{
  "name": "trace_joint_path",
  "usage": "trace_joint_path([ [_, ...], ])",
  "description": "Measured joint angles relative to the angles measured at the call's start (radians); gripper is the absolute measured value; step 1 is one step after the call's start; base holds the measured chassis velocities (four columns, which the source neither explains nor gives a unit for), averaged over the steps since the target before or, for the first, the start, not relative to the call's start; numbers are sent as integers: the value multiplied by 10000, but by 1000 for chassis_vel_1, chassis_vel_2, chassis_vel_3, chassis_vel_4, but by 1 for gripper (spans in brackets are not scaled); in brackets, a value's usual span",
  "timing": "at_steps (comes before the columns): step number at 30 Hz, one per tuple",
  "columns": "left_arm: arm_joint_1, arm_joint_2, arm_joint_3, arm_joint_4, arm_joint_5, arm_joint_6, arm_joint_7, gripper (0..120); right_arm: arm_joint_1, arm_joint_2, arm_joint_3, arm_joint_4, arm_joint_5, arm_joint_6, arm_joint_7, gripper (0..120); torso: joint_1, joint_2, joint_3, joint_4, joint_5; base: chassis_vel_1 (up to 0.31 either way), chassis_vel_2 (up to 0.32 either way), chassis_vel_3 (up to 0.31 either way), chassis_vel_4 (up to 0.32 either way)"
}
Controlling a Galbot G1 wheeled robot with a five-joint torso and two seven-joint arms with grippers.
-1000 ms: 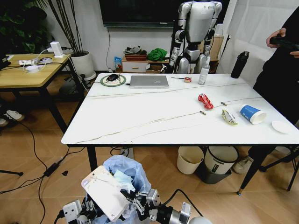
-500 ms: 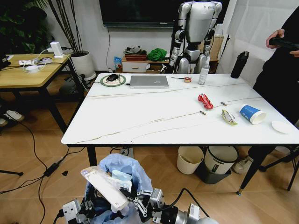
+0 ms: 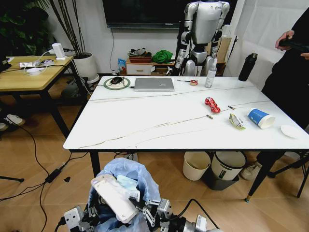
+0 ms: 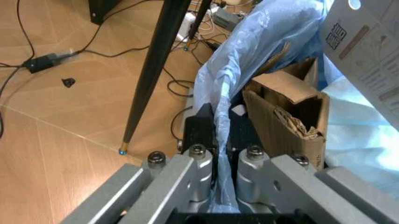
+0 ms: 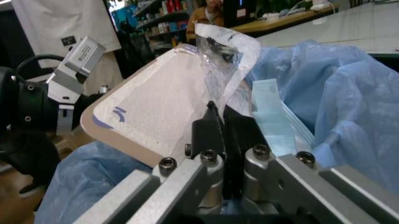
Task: Pick up the trash bin and place the trash from the table into it.
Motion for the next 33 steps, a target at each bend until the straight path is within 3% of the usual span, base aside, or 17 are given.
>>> trace_joint_path([
  [11, -212, 4, -65, 120, -170, 82, -103, 0, -6, -176, -8, -17, -65, 172, -7, 45, 0, 0, 0, 0, 0, 0, 0, 0, 0],
  [13, -222, 1, -66, 127, -173, 84, -105, 0, -17, -192, -6, -1, -65, 179, -6, 47, 0, 0, 0, 0, 0, 0, 0, 0, 0],
  [17, -287, -29, -73, 203, -180, 87, -108, 0, -76, -456, 15, 233, -63, 274, 0, 67, 0, 0, 0, 0, -1, 0, 0, 0, 0],
  [22, -323, -47, -80, 211, -184, 87, -110, 0, -331, -744, 360, 399, -55, 472, 5, 83, 0, 0, 0, 1, 2, 0, 0, 0, 0],
  [26, -383, -36, -44, 221, -192, 90, -110, 0, -1151, -890, 1702, 648, -118, 539, 19, 98, 0, 0, 0, 0, -1, 0, 0, 0, 0],
  [28, -400, -15, -19, 234, -194, 89, -109, 0, -1401, -776, 2180, 658, -99, 512, 55, 99, 0, 0, 0, 1, 0, 0, 0, 0, 0],
  [33, -505, 129, 69, 337, -147, 76, -85, 0, -2403, 303, 4706, 380, 287, 627, 52, 100, 0, 0, 0, -1, 1, 0, 0, 0, 0],
])
